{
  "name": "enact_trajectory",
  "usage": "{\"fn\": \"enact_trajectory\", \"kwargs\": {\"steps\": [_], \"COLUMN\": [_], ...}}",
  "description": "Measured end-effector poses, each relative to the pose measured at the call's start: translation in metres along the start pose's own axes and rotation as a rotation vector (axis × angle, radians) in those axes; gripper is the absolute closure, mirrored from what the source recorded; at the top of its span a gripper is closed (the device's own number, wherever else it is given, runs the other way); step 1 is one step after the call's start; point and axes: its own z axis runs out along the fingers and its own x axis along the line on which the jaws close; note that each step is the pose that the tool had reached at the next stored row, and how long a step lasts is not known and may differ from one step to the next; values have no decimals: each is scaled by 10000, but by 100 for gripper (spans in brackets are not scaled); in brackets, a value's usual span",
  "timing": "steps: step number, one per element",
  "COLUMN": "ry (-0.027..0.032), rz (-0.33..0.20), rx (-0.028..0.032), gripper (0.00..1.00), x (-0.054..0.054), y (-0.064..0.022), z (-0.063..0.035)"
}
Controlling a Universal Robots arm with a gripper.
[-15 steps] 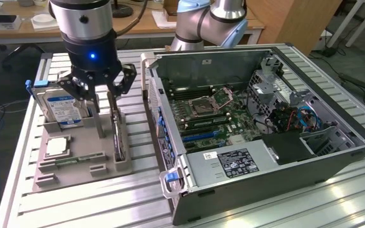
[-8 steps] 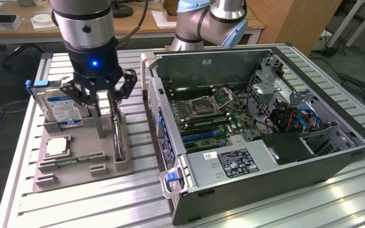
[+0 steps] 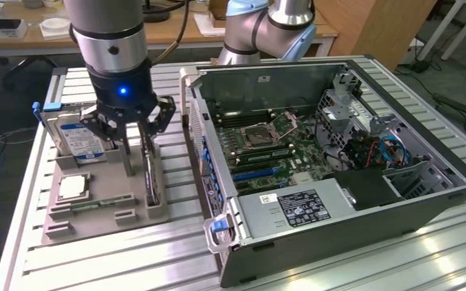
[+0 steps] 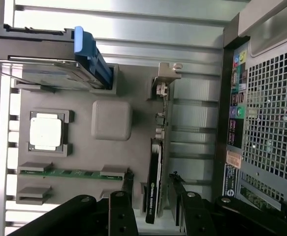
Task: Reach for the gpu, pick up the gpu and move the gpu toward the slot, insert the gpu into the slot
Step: 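Pick up the gpu and move the gpu toward the slot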
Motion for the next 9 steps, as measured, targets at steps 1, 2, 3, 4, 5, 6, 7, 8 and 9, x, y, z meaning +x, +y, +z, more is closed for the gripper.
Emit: {"fn": "enact_trajectory", "kwargs": {"steps": [1,2,3,4,5,6,7,8,9], "ry": [0,0,0,1,0,-1,1,1,1], "rz": [0,-3,-2,-1,0,1,2,0,-1], "rx": [0,1,1,1,3,7,13,15,16], "gripper": [58,58,58,58,58,58,58,58,58], "x": [-2,-8,-15,-20,-25,-28,-31,-32,-33], "y": [-1,-3,-4,-4,-5,-5,-6,-9,-11], "z": [17,32,50,61,73,84,93,101,109]}}
